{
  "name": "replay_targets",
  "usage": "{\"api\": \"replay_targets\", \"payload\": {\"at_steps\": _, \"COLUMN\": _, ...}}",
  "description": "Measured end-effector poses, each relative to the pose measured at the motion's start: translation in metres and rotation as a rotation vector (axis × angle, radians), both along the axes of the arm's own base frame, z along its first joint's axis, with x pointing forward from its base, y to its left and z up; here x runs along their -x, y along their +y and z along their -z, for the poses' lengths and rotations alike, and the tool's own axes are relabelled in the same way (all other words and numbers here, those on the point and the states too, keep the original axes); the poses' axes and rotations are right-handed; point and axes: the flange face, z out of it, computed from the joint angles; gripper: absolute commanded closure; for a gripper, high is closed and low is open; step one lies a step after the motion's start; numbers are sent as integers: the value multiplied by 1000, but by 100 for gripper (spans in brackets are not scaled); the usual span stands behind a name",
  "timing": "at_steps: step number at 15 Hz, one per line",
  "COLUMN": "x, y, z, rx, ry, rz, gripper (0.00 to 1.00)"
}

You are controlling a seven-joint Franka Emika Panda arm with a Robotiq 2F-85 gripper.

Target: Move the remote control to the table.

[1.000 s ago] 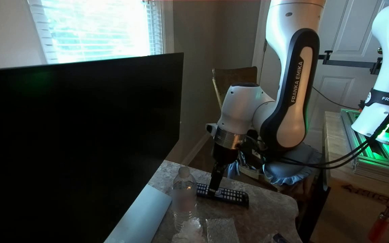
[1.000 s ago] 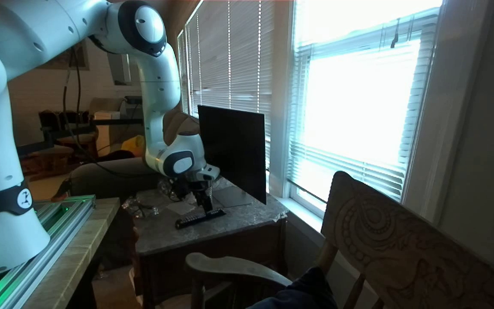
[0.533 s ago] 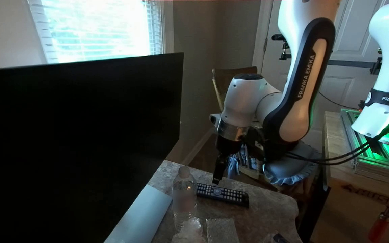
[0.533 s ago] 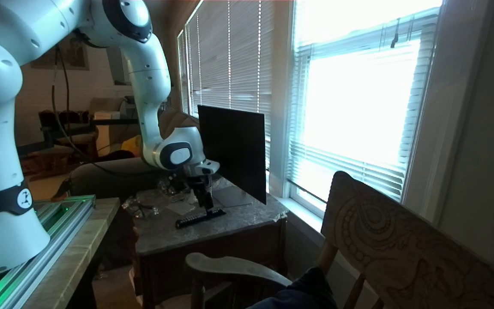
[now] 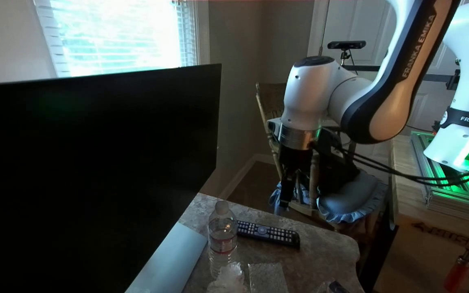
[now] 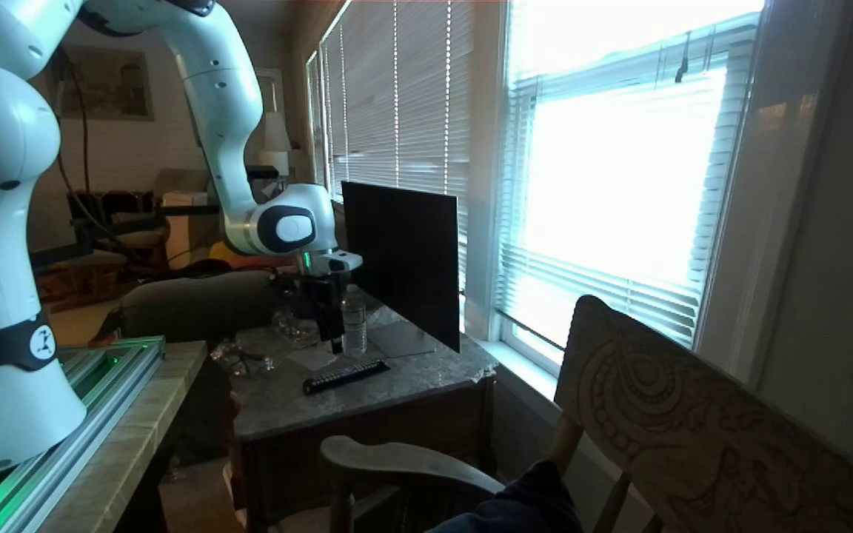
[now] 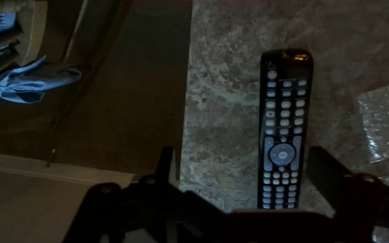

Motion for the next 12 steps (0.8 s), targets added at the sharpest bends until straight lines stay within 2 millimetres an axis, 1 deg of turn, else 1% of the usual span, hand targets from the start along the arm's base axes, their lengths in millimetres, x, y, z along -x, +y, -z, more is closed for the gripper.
{"api": "replay_targets", "payload": {"at_steps": 5, "x": 10, "y": 0, "z": -45, "rx": -24, "ry": 34, "rz": 14, "gripper": 0}}
{"api": "replay_targets", "payload": {"at_steps": 10, "x": 6, "y": -6, "z": -90, "rx": -79, "ry": 27, "rz": 93, "gripper": 0}}
{"api": "replay_targets", "payload": {"at_steps": 12, "x": 5, "y": -10, "z": -101, "rx": -97, "ry": 20, "rz": 118, "gripper": 0}}
